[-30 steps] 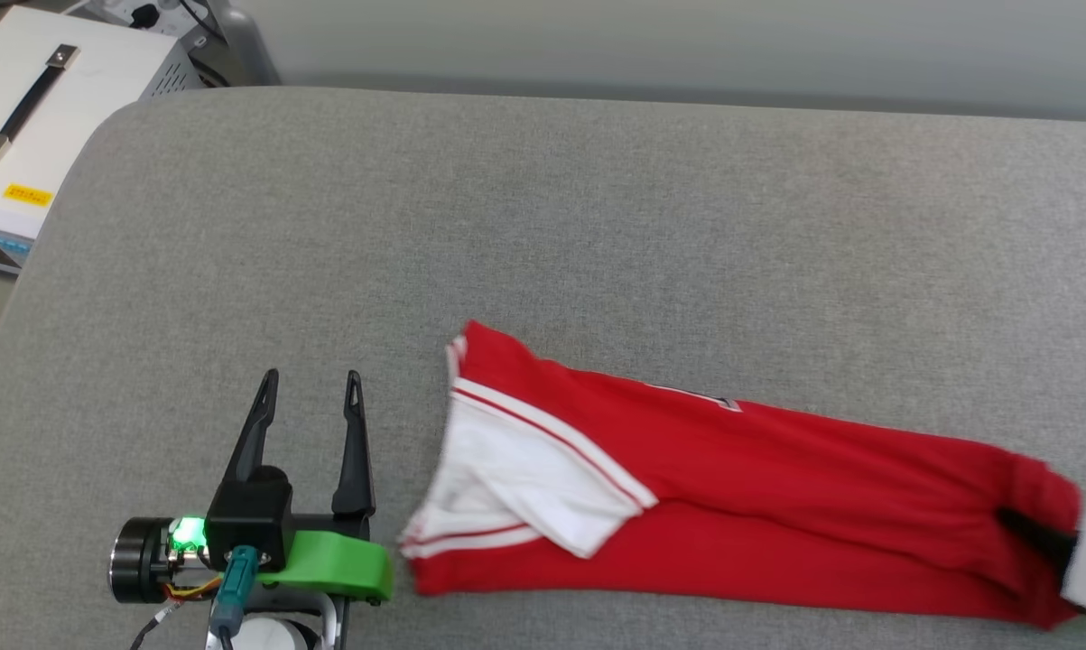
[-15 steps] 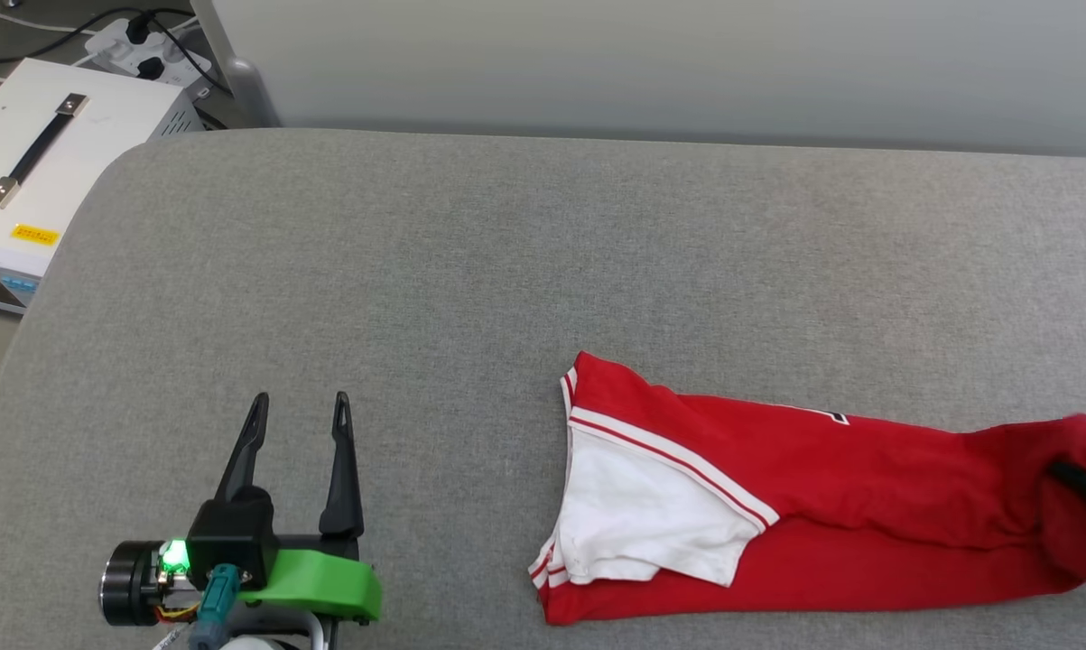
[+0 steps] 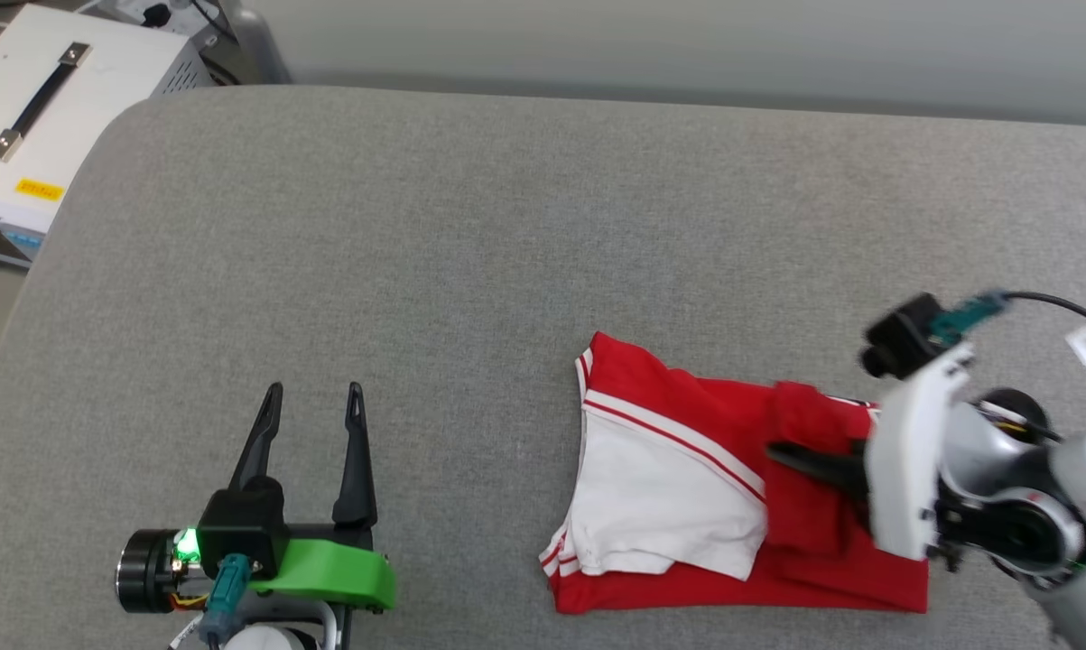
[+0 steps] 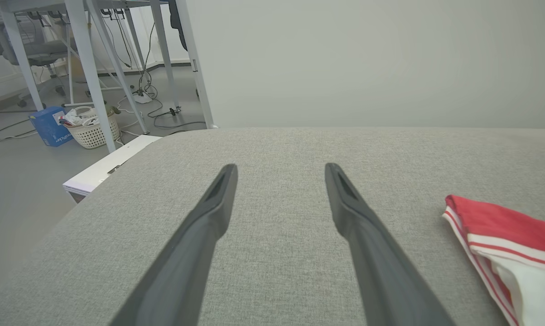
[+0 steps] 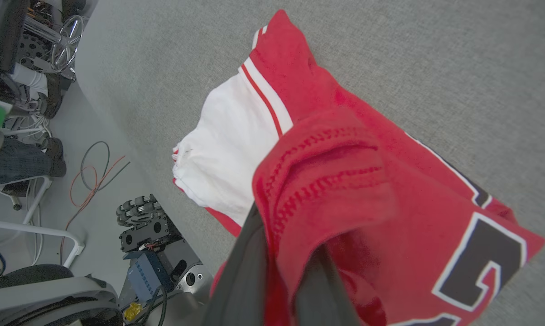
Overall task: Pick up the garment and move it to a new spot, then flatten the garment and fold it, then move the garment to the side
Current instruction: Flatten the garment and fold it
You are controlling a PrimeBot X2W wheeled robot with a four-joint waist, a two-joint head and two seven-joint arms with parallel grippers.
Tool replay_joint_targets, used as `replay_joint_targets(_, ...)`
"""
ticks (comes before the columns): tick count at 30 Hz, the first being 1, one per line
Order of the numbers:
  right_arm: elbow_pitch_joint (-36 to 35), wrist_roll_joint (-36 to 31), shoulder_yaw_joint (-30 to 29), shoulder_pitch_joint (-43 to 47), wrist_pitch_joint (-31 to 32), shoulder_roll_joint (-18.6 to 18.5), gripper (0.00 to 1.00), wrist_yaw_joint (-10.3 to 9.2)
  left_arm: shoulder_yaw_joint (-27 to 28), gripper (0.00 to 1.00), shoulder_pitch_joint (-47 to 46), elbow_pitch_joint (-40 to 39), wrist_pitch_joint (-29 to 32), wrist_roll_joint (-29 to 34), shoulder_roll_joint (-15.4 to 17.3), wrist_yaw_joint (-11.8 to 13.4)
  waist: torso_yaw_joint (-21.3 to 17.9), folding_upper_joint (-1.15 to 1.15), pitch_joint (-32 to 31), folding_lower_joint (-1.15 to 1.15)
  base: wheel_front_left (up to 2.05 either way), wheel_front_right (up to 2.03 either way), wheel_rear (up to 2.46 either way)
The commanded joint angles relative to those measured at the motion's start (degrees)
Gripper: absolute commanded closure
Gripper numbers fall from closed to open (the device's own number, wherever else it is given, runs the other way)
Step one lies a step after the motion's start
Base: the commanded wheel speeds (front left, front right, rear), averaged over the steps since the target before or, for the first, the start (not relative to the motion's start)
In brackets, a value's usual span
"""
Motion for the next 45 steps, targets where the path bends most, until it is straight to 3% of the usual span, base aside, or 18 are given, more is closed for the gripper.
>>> replay_joint_targets(1,1.31,-1.30,2.12,-3.01,0.32,2.03,1.00,-0.04,0.40,0.00,-1.59,0.14,-0.32,0.49,-0.69,-0.37,0.80,0.00,1.46,0.00,0.00,0.00,0.00)
replay_joint_targets(11,15.26,-7.46,15.18,-15.15,-5.17,10.89,1.00,-0.04,1.07,0.00,-4.09,1.04,-0.33,1.38,-2.56,-1.71,2.50,0.00,4.52,0.00,0.00,0.00,0.00)
replay_joint_targets(18,24.58,-8.96,22.46,-16.24,-11.03,13.00,1.00,-0.04,1.34,0.00,-4.64,1.44,-0.33,1.73,-3.25,-1.78,2.76,0.00,4.86,0.00,0.00,0.00,0.00)
replay_joint_targets(20,25.06,-7.91,22.89,-16.23,-13.69,12.86,0.69,-0.04,1.55,0.00,-4.42,1.54,-0.33,1.84,-3.35,-1.76,2.41,0.00,4.34,0.00,0.00,0.00,0.00)
replay_joint_targets(21,24.60,-8.04,23.31,-16.52,-15.40,12.21,0.22,-0.04,1.69,0.00,-4.20,1.65,-0.33,1.89,-3.39,-1.81,2.21,0.00,3.93,0.00,0.00,0.00,0.00)
replay_joint_targets(22,24.06,-7.92,23.21,-16.59,-17.03,11.68,0.00,-0.04,1.85,0.00,-4.00,1.76,-0.33,1.95,-3.40,-1.88,1.99,0.00,3.48,0.00,0.00,0.00,0.00)
replay_joint_targets(26,18.75,-8.70,21.87,-16.11,-24.76,7.95,0.00,-0.04,3.03,0.00,-2.78,1.81,-0.33,2.37,-3.43,-2.20,0.58,0.00,1.27,0.00,0.00,0.00,0.00)
replay_joint_targets(31,13.63,-15.11,14.29,-13.64,-35.12,4.14,0.00,-0.04,4.18,0.00,-1.32,0.70,-0.33,2.93,-3.37,-2.51,-1.84,0.00,-0.93,0.00,0.00,0.00,0.00)
replay_joint_targets(32,12.45,-22.25,6.71,-10.62,-41.47,4.12,0.00,-0.04,4.50,0.00,-0.80,0.22,-0.33,3.21,-3.35,-2.82,-3.12,0.00,-2.01,0.00,0.00,0.00,0.00)
replay_joint_targets(40,10.33,-37.59,-13.33,1.41,-53.83,11.05,0.00,-0.04,4.54,0.00,0.47,-0.45,-0.33,3.79,-3.30,-3.50,-5.30,0.00,-4.66,0.00,0.00,0.00,0.00)
replay_joint_targets(45,8.47,-44.27,-22.64,8.43,-57.61,16.27,0.00,-0.04,5.07,0.00,1.42,-1.02,-0.33,3.72,-3.14,-3.64,-5.97,0.00,-5.93,0.00,0.00,0.00,0.00)
